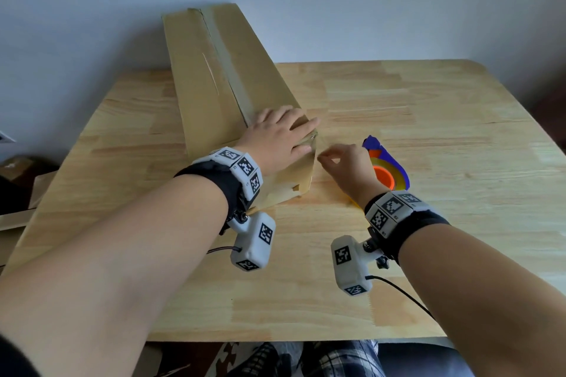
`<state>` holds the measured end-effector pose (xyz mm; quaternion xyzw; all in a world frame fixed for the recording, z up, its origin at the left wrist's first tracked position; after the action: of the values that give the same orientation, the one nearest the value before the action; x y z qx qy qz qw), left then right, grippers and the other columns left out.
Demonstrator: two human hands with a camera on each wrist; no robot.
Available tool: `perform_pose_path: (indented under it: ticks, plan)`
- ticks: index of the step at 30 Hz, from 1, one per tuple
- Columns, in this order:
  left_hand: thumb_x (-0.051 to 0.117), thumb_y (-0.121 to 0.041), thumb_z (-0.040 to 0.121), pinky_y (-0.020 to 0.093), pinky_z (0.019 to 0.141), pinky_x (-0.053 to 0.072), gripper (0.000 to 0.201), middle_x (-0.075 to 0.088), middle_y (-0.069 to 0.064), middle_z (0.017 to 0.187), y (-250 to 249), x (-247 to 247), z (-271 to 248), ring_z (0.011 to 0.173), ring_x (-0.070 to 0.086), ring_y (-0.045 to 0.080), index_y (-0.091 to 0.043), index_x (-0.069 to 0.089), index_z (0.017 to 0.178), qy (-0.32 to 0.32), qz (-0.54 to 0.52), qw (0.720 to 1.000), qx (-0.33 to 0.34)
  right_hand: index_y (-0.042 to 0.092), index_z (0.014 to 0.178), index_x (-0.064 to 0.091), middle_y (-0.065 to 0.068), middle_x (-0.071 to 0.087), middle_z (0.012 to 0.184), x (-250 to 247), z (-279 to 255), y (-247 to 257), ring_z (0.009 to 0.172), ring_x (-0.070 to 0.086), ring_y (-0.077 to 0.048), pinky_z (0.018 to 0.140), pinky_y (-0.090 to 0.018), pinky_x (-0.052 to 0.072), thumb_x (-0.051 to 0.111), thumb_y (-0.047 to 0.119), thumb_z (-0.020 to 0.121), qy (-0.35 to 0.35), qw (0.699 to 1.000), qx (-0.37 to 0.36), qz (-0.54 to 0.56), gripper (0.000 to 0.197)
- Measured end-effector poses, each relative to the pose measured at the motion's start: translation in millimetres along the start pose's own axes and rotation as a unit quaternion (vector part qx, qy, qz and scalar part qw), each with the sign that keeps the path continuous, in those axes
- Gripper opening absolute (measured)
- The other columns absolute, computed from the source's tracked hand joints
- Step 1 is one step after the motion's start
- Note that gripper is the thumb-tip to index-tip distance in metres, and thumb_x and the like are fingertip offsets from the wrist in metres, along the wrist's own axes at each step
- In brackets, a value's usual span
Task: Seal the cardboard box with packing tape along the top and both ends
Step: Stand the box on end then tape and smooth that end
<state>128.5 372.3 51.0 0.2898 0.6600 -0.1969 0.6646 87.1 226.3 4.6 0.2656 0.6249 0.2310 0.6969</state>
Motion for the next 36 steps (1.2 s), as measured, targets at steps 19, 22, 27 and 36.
perform_pose_path:
  ticks: [19, 22, 27, 36]
  plan:
    - [0.041, -0.04, 0.094, 0.05, 0.111, 0.022, 0.043, 0.026, 0.001, 0.15, -3, -7, 10, 0.135, 0.018, 0.03, -0.033, 0.04, 0.137, 0.018, -0.092, 0.996, 0.0, 0.008, 0.088, 0.068, -0.011, 0.064, 0.086, -6, -13, -4, 0.087, 0.057, -0.029, 0.086, -0.036, 0.037, 0.062, 0.02, 0.086, -0.036, 0.979, -0.072, -0.185, 0.013]
    - [0.039, -0.039, 0.095, 0.051, 0.113, 0.018, 0.046, 0.023, 0.002, 0.151, -5, -4, 8, 0.137, 0.015, 0.031, -0.036, 0.034, 0.141, 0.027, -0.095, 0.995, 0.003, 0.006, 0.082, 0.068, -0.014, 0.066, 0.081, 5, -14, -5, 0.084, 0.058, -0.033, 0.082, -0.038, 0.038, 0.065, 0.017, 0.081, -0.052, 0.986, -0.05, -0.149, 0.011]
    - [0.037, -0.037, 0.096, 0.054, 0.112, 0.015, 0.037, 0.019, 0.003, 0.153, -8, -6, 7, 0.139, 0.01, 0.033, -0.04, 0.042, 0.133, 0.053, -0.096, 0.994, 0.004, 0.003, 0.069, 0.067, -0.016, 0.061, 0.062, 16, -20, 5, 0.063, 0.058, -0.035, 0.067, -0.038, 0.044, 0.073, 0.005, 0.069, -0.093, 0.989, -0.057, -0.096, 0.007]
    - [0.037, -0.034, 0.089, 0.047, 0.094, 0.022, 0.03, 0.034, 0.001, 0.135, -15, -15, 17, 0.125, 0.022, 0.029, -0.038, 0.054, 0.113, 0.093, -0.054, 0.994, -0.003, 0.009, 0.108, 0.063, -0.003, 0.067, 0.106, 12, -20, 8, 0.095, 0.062, -0.02, 0.079, -0.036, 0.052, 0.064, 0.045, 0.084, 0.005, 1.0, 0.022, -0.006, 0.044]
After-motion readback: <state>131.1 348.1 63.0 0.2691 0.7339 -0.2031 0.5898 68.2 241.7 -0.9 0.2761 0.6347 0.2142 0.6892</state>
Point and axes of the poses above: each hand's wrist, its own z-axis towards the middle knuckle, its own x-axis out of the palm, y = z × x, the point moved 4 cm from there along z, towards the middle knuckle
